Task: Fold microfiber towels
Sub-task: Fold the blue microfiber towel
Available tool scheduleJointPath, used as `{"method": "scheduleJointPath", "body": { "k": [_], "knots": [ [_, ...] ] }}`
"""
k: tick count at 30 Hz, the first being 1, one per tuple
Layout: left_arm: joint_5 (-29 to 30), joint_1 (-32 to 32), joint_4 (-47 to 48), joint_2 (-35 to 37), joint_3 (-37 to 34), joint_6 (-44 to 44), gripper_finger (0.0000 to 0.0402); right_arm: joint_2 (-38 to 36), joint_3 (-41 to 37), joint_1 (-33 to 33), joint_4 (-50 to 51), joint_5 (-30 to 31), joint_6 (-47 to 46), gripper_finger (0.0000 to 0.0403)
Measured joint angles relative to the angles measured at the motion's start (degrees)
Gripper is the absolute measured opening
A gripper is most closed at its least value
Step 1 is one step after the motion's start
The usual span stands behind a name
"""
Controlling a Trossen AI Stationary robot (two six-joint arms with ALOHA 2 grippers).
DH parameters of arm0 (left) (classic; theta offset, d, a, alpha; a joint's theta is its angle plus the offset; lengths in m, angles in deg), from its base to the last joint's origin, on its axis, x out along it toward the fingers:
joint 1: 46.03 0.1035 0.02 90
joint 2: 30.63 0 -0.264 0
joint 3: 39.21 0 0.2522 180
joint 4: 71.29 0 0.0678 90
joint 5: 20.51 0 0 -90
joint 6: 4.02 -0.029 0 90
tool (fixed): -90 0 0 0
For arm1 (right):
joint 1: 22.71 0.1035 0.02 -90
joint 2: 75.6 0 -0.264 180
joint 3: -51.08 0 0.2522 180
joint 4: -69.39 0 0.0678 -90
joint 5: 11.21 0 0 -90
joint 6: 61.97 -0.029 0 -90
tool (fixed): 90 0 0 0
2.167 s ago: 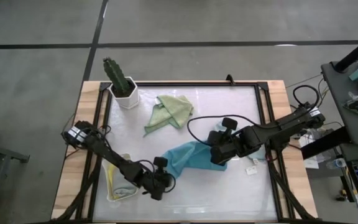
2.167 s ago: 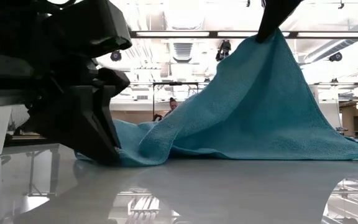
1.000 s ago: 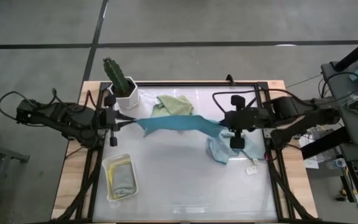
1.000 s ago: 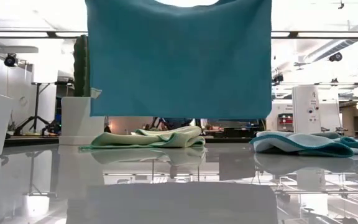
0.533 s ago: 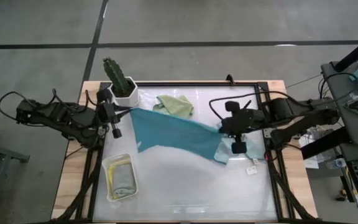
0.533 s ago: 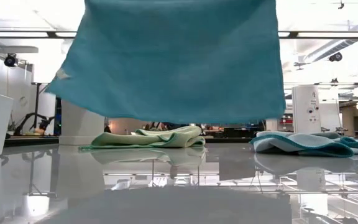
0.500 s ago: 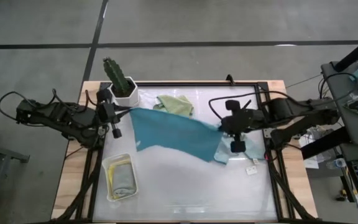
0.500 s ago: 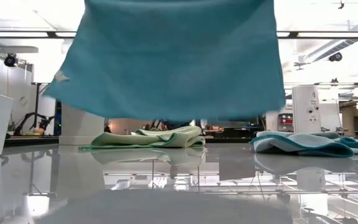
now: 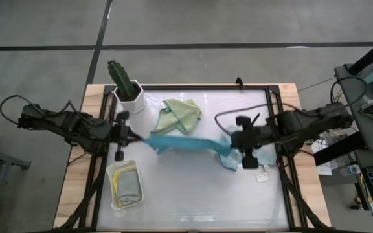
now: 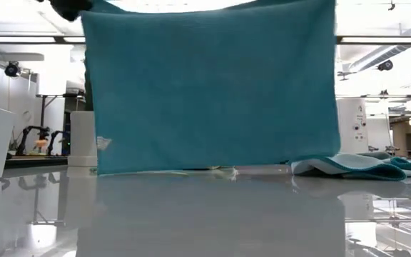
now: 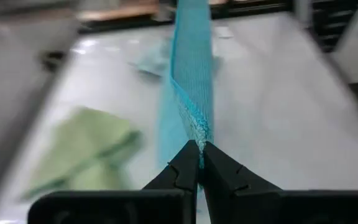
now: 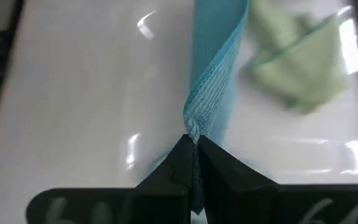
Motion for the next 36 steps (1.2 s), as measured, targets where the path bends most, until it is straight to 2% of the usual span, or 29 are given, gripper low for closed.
{"method": "scheduleJointPath", "body": {
  "k": [3,7,12,19,24,28,33,36],
  "knots": [
    [-6.19,-2.37,-4.41,-1.62,-3.42,4.48,0.0,0.0,-3.94,3.85,-2.57,-4.14,-5.16,0.0008],
    [-11.64,-7.72,-16.2,-6.18,-7.76,6.79,0.0,0.02,-10.49,10.01,-10.6,-10.35,-11.91,0.0009],
    [-12.66,-14.26,-27.63,-16.17,-8.94,7.82,0.0,0.54,-19.47,16.77,-27.52,-15.52,-19.35,0.0009],
    [-13.47,-19.82,-34.52,-30.73,-5.56,16.16,0.0,3.48,-29.51,20.49,-49.05,-19.94,-28.56,0.0009],
    [-16.76,-20.72,-34.61,-39.03,-2.25,20.97,0.0,8.67,-33.06,20.44,-51.38,-25.35,-34.75,0.0009],
    [-16.88,-20.59,-33.64,-42.04,-1.2,21.02,0.0,13.39,-34.93,20.42,-50.83,-30.78,-37.71,0.0009],
    [-16.34,-19.18,-28.97,-42.79,-1.18,21.77,0.0,15.04,-35.35,19.68,-49.22,-29.83,-37.57,0.0009],
    [-13.24,-18.24,-26.31,-42.8,-1.18,21.83,0.0,14.4,-35.37,18.55,-47.74,-28.21,-36.9,0.0009]
  ]
}}
